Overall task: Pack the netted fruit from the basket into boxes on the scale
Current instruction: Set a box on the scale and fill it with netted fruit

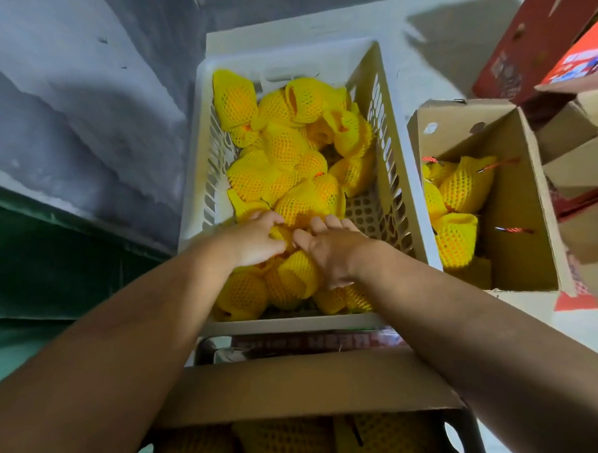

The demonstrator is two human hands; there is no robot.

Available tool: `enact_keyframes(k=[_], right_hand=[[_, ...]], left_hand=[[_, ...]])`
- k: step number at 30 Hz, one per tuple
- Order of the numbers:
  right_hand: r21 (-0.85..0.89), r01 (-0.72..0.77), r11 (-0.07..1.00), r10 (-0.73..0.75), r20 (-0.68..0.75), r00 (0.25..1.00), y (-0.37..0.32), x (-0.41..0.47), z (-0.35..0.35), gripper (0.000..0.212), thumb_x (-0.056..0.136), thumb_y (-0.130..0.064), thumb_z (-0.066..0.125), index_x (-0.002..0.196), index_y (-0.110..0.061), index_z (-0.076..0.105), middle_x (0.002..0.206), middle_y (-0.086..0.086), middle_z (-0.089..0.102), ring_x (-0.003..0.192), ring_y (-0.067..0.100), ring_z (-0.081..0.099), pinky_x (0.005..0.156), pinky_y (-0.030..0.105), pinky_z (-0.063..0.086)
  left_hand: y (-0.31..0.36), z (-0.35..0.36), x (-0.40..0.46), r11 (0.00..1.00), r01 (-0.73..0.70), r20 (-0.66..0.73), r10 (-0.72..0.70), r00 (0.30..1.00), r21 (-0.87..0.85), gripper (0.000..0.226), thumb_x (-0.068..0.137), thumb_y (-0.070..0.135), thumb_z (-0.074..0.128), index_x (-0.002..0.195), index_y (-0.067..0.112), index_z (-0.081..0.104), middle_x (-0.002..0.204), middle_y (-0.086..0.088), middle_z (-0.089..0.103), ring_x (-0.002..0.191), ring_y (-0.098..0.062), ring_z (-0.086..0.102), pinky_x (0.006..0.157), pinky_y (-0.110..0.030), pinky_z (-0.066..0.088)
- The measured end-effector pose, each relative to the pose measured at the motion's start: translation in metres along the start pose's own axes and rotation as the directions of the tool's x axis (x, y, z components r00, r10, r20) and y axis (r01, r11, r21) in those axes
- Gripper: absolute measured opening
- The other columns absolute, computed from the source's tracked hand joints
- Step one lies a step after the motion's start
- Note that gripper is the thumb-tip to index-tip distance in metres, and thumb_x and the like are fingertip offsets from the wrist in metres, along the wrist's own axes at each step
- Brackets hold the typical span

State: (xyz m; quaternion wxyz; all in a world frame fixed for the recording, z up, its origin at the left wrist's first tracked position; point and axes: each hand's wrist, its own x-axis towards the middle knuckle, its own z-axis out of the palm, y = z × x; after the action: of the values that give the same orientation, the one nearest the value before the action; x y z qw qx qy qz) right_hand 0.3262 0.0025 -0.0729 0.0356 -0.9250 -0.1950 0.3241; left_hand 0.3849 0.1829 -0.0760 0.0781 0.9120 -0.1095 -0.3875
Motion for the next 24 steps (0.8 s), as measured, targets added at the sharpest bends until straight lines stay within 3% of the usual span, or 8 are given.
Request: enact_keyframes(k=[3,7,11,16,18,20,22,24], right_hand=[[0.072,-0.052,0.996,0.053,-0.015,0.998,0.003,0.001,0.002,0.093,0.073,-0.028,0.083,0.146,-0.028,0.025,0.135,0.010,0.033,0.135,0.037,0.031,0.113,0.050,0.031],[0.162,-0.078,0.984,0.082,-0.020,0.996,0.006,0.002,0.003,0.092,0.076,-0.043,0.079,0.149,-0.030,0.025,0.139,0.010,0.032,0.139,0.037,0.029,0.116,0.050,0.028],[0.201,-0.097,0.975,0.099,0.001,0.995,0.009,0.003,0.003,0.085,0.075,-0.047,0.079,0.148,-0.032,0.037,0.139,0.008,0.032,0.139,0.036,0.028,0.117,0.049,0.028],[0.376,-0.126,0.918,0.170,-0.085,0.982,0.011,0.006,-0.002,0.097,0.070,-0.059,0.076,0.151,-0.028,0.033,0.138,0.008,0.033,0.136,0.037,0.032,0.112,0.048,0.033],[0.464,-0.070,0.883,0.169,-0.176,0.970,0.010,0.004,-0.004,0.095,0.071,-0.055,0.079,0.149,-0.025,0.034,0.130,0.005,0.033,0.132,0.037,0.035,0.109,0.048,0.037],[0.587,0.036,0.809,0.157,-0.275,0.949,0.010,-0.001,-0.006,0.086,0.074,-0.048,0.082,0.145,-0.025,0.038,0.123,0.001,0.032,0.129,0.034,0.038,0.110,0.046,0.038],[0.730,0.177,0.660,0.142,-0.353,0.925,0.009,-0.011,-0.013,0.074,0.078,-0.041,0.084,0.140,-0.029,0.045,0.125,0.001,0.040,0.126,0.026,0.046,0.112,0.045,0.041],[0.820,0.338,0.462,0.108,-0.430,0.896,0.006,-0.028,-0.025,0.054,0.086,-0.036,0.082,0.133,-0.037,0.054,0.128,-0.002,0.061,0.122,0.014,0.059,0.105,0.031,0.050]], left_hand=[[0.008,0.011,-0.001,0.953,0.121,-0.035,-0.116,0.993,0.276,0.076,0.095,0.036,0.065,0.158,0.037,0.022,0.158,-0.007,0.022,0.138,-0.045,0.043,0.105,-0.049,0.042],[0.027,0.019,0.000,0.972,0.143,-0.079,-0.130,0.988,0.186,0.063,0.091,0.004,0.063,0.144,0.024,0.035,0.147,-0.013,0.035,0.126,-0.046,0.054,0.093,-0.050,0.050],[0.030,0.022,-0.001,0.980,0.114,-0.165,-0.088,0.982,0.160,0.062,0.087,0.007,0.069,0.139,0.018,0.036,0.140,-0.014,0.042,0.121,-0.047,0.056,0.090,-0.049,0.050],[0.020,0.003,-0.012,0.978,0.141,-0.268,-0.096,0.959,0.154,0.069,0.087,0.023,0.070,0.148,0.024,0.037,0.141,-0.016,0.033,0.131,-0.046,0.044,0.111,-0.050,0.042],[0.015,-0.010,-0.026,0.993,0.113,-0.317,-0.101,0.943,0.020,0.069,0.085,0.031,0.072,0.148,0.026,0.043,0.142,-0.015,0.032,0.132,-0.045,0.043,0.112,-0.051,0.042],[0.010,-0.021,-0.043,0.987,0.048,-0.347,-0.099,0.932,-0.152,0.068,0.084,0.044,0.076,0.144,0.027,0.050,0.142,-0.013,0.044,0.128,-0.042,0.052,0.107,-0.052,0.048],[0.008,-0.030,-0.064,0.938,-0.036,-0.352,-0.094,0.931,-0.345,0.063,0.086,0.056,0.077,0.137,0.026,0.059,0.132,-0.012,0.062,0.118,-0.036,0.063,0.098,-0.049,0.055],[0.013,-0.035,-0.091,0.807,-0.068,-0.319,-0.153,0.935,-0.586,0.062,0.087,0.071,0.069,0.135,0.032,0.061,0.129,-0.006,0.067,0.106,-0.026,0.068,0.086,-0.041,0.061]])
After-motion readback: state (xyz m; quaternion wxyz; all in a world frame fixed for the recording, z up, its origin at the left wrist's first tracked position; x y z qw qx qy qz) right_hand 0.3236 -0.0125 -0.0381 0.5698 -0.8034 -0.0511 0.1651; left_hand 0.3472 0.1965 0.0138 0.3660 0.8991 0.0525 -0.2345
